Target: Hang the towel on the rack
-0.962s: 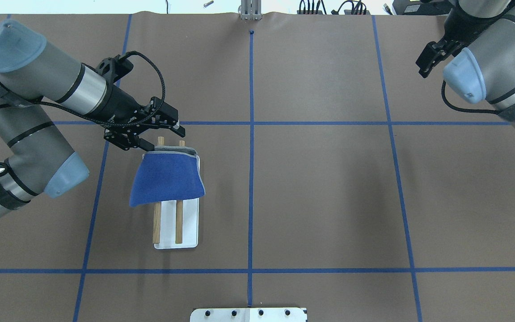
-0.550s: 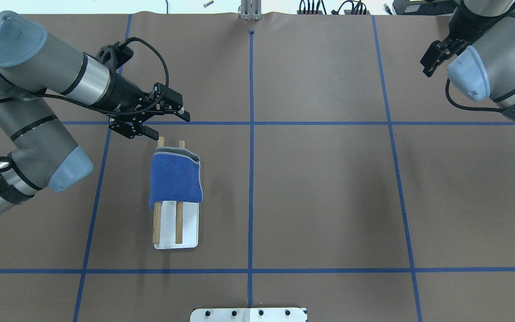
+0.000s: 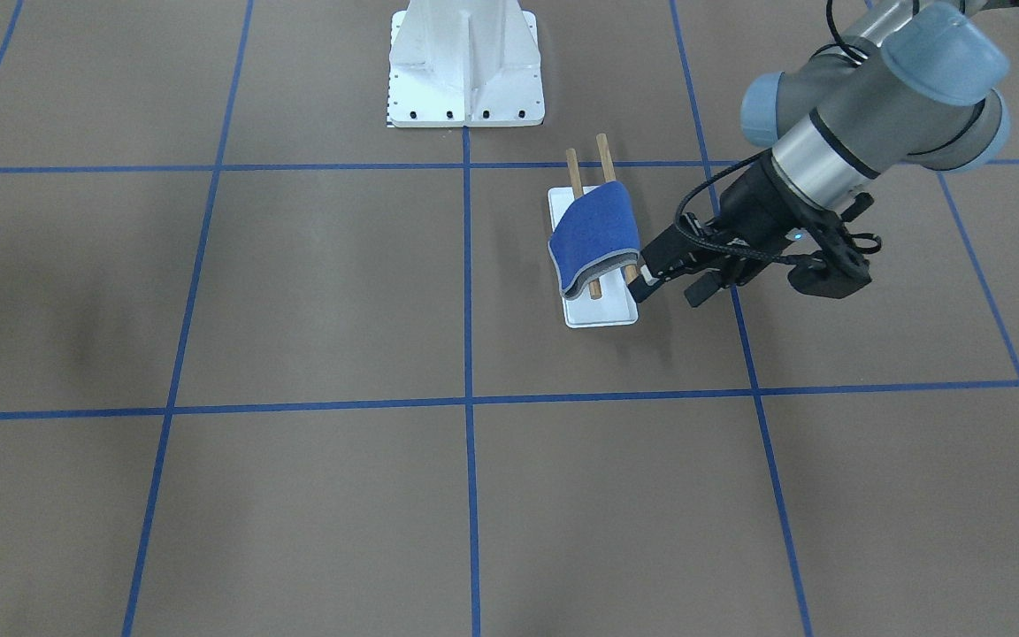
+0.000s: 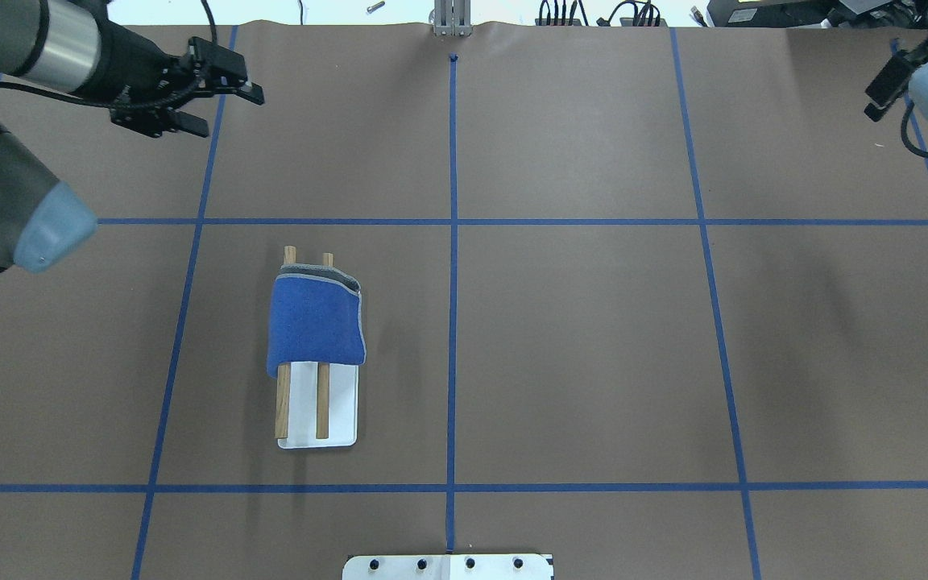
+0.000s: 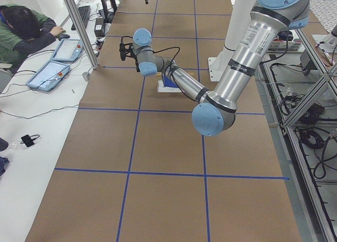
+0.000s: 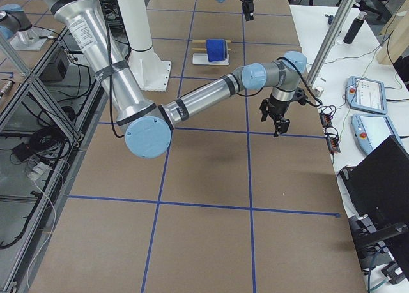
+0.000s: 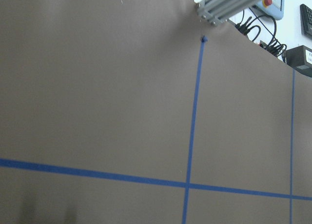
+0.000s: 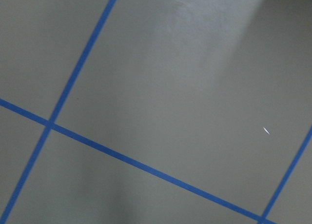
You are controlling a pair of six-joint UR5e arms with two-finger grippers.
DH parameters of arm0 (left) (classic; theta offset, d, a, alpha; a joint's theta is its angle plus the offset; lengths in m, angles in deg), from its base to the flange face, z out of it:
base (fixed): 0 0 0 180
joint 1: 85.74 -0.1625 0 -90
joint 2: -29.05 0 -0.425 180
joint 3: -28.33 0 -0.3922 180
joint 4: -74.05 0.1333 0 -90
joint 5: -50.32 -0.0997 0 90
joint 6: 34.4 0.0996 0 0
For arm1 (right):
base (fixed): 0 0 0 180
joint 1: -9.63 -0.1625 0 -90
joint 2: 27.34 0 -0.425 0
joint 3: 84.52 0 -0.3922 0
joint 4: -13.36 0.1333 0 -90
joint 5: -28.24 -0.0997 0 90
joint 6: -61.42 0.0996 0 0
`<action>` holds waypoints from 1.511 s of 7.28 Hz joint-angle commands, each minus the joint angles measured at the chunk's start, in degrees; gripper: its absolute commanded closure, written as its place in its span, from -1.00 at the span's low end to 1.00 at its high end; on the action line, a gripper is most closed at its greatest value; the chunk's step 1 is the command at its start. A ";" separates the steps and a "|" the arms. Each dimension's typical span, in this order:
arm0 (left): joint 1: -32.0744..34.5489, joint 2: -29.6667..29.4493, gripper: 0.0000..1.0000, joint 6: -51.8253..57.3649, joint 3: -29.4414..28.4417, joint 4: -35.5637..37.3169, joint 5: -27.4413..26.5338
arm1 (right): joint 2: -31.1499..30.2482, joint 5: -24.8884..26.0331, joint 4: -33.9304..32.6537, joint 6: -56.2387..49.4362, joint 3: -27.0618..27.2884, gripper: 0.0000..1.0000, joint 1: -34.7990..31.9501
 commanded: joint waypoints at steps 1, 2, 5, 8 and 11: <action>5.39 3.32 -0.95 23.83 0.21 12.36 -0.16 | -6.17 0.53 0.44 -0.50 0.06 -1.00 -4.33; 8.98 6.30 -0.95 31.86 0.21 15.73 -0.25 | -10.73 0.71 4.10 -0.24 -0.12 -1.00 -5.92; 21.02 15.28 -0.95 68.90 -1.02 26.50 -0.16 | -22.36 0.62 19.60 0.55 -0.56 -1.00 -9.43; 28.78 20.21 -0.96 84.41 -5.75 34.93 -0.08 | -23.69 0.27 20.39 0.11 -0.38 -1.00 -11.29; 30.02 20.74 -0.96 83.71 -6.65 35.11 0.72 | -23.69 -0.96 20.48 0.55 0.14 -1.00 -11.29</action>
